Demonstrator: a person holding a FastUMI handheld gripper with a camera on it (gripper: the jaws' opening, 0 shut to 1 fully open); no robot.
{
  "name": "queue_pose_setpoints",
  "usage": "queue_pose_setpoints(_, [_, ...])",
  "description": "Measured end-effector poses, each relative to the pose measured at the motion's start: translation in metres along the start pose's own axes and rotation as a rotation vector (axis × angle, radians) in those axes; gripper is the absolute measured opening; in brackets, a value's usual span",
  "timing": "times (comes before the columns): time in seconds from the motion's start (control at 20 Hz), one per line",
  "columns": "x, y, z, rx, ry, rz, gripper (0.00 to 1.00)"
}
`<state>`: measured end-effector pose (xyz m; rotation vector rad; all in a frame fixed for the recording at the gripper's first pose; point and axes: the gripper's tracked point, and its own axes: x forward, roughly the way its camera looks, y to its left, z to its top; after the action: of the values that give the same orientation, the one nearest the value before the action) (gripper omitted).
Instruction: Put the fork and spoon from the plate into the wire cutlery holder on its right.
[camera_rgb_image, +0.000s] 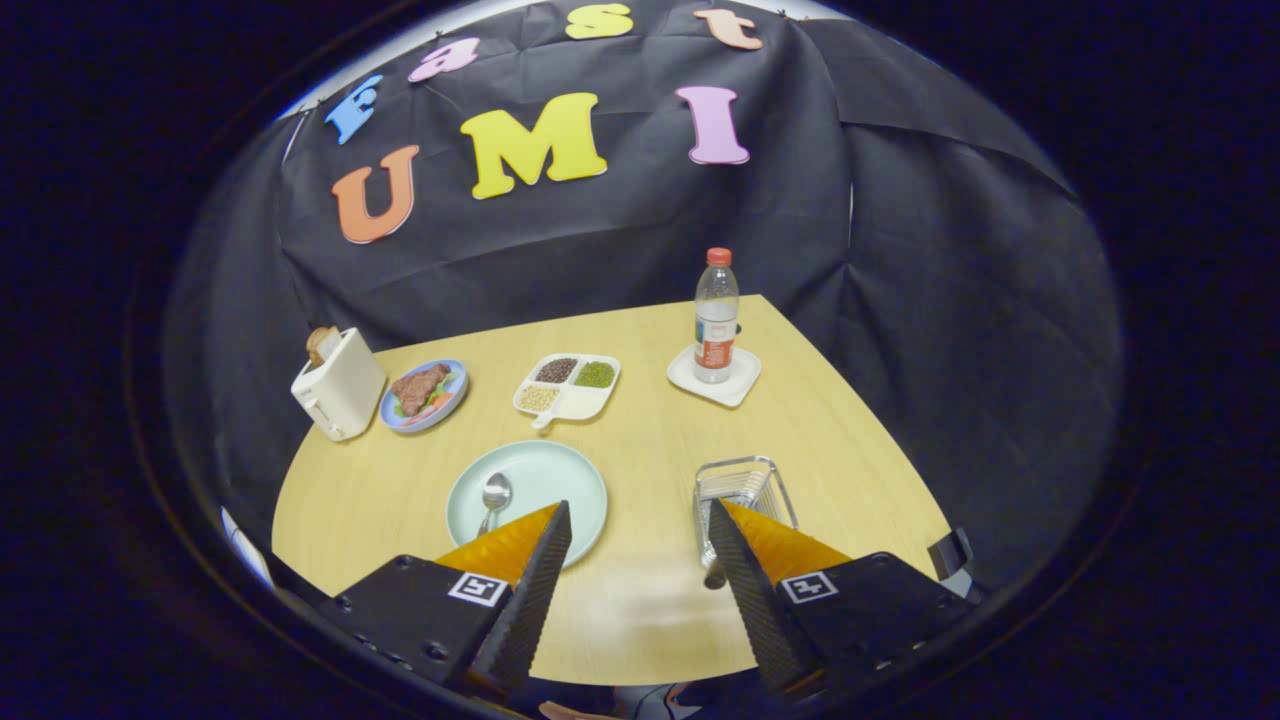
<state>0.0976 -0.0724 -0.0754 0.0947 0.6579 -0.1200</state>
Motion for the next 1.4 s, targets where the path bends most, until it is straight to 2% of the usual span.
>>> queue_pose_setpoints(0.15, [0.012,0.031,-0.01,-0.016,0.021,0.029,0.88])
queue_pose_setpoints(0.6, [0.079,0.122,-0.062,-0.048,0.168,0.11,0.9])
queue_pose_setpoints(1.0, [0.135,0.153,-0.096,-0.046,0.278,0.109,0.9])
queue_pose_setpoints(1.1, [0.143,0.151,-0.104,-0.038,0.306,0.091,0.82])
queue_pose_setpoints(1.15, [0.146,0.152,-0.107,-0.029,0.317,0.086,0.7])
queue_pose_setpoints(1.25, [0.15,0.153,-0.11,-0.04,0.324,0.078,0.65])
queue_pose_setpoints(1.4, [0.151,0.157,-0.114,-0.043,0.341,0.075,0.42])
